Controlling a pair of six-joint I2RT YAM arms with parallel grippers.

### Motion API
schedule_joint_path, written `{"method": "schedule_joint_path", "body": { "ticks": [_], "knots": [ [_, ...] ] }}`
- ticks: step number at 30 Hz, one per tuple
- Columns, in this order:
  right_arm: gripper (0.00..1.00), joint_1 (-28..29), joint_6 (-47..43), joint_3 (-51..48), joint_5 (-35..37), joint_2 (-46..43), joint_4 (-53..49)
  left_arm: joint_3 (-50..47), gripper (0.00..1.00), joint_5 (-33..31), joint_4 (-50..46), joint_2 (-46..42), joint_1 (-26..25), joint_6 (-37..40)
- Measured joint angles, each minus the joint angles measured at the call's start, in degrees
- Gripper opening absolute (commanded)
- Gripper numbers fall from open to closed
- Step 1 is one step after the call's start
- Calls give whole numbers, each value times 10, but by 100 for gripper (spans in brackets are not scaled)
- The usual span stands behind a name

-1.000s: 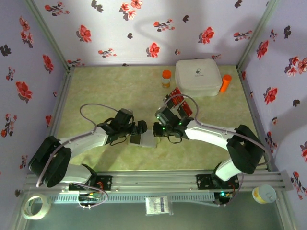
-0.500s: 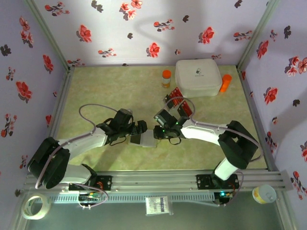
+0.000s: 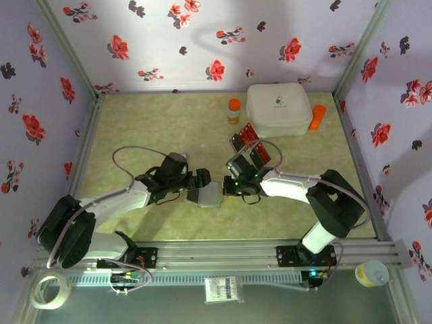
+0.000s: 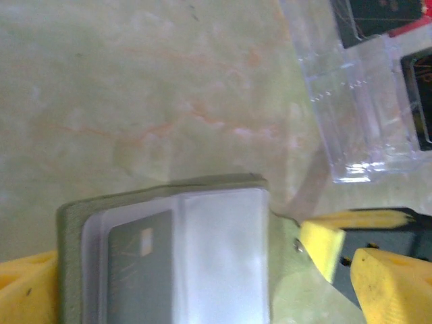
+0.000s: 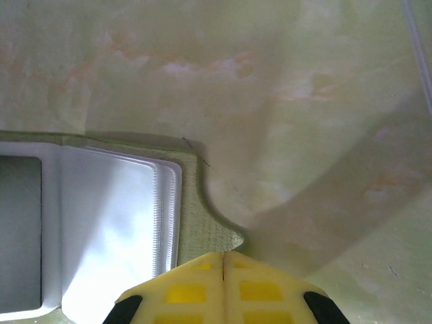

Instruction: Put the credit cards into the card holder

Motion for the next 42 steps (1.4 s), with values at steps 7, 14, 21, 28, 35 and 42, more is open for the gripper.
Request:
{"method": "schedule_joint_path", "body": {
  "ticks": [7,14,21,28,35,42],
  "knots": [
    [0,-6,8,-10,-10,0,35,42,100,10,31,30,-45,-16],
    [5,-17,15,-24,-14,0,43,65,100,9,58,76,-65,-28],
    [31,-31,26,-51,-8,-31,37,66,100,10,90,112,-74,-45],
    [34,-47,26,-64,9,-118,-2,54,100,0,108,125,-91,-65],
    [35,-55,26,-75,21,-152,-29,28,100,-34,146,148,-115,-93],
    [35,-56,26,-75,20,-153,-32,19,100,-52,154,139,-118,-103]
  ]
}}
